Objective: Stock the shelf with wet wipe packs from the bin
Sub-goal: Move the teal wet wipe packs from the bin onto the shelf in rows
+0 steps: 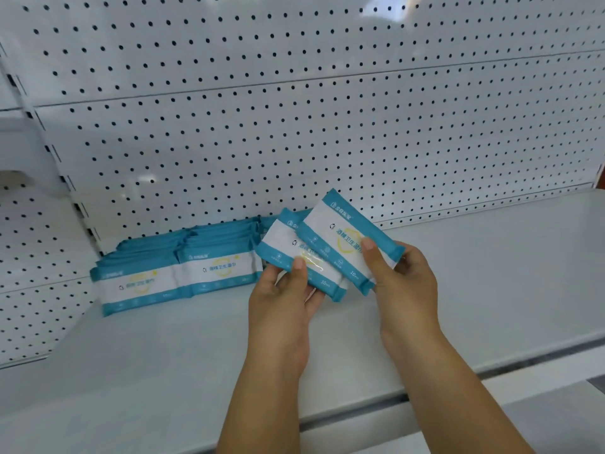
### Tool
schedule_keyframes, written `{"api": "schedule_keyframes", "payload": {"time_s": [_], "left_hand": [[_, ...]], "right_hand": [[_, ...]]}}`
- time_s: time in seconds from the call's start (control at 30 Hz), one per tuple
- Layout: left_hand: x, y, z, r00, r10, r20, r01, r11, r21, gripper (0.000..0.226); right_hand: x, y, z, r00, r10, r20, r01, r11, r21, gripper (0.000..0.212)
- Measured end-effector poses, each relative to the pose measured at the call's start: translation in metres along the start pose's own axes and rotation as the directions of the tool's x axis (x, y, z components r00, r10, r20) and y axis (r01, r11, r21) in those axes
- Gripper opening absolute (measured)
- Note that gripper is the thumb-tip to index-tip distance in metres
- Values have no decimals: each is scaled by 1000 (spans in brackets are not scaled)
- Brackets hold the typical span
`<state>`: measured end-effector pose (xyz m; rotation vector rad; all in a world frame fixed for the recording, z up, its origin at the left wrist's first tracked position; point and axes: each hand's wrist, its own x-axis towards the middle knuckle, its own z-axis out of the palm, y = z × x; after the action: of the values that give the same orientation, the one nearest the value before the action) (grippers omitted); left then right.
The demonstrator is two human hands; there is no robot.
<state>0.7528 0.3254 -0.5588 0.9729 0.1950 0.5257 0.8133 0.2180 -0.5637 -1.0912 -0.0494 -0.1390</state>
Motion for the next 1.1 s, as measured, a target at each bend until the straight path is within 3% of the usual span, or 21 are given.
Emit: {"api": "schedule_keyframes", "payload": {"time_s": [0.37, 0.47, 0.77, 0.83, 0.93, 1.0, 1.1], "left_hand": [[1, -8, 10, 997, -72, 30, 71, 997, 21, 25], [3, -8, 10, 998, -62, 24, 62, 998, 28, 26], [7, 0, -2, 998, -58, 6, 51, 922, 383, 23], [10, 6, -13, 1000, 21, -14, -9, 820, 572, 23], [16, 15, -39, 961, 259, -97, -38, 472, 881, 21], [17, 21, -52, 939, 322, -121, 19, 301, 953, 32], [16, 19, -56, 951, 303, -65, 60, 24, 998, 45]], "right_hand": [[0, 8, -1, 986, 34, 165, -26, 998, -51, 30], [-1, 11, 1, 976, 35, 213, -5, 990, -138, 29], [12, 12, -5, 924, 128, 360, -43, 971, -235, 39], [18, 10, -4, 926, 133, 354, -58, 975, -217, 35], [32, 10, 2, 947, 121, 297, -49, 969, -240, 31], [43, 14, 7, 956, 98, 275, -17, 959, -282, 28], [60, 23, 21, 958, 49, 282, 65, 921, -383, 32]]}}
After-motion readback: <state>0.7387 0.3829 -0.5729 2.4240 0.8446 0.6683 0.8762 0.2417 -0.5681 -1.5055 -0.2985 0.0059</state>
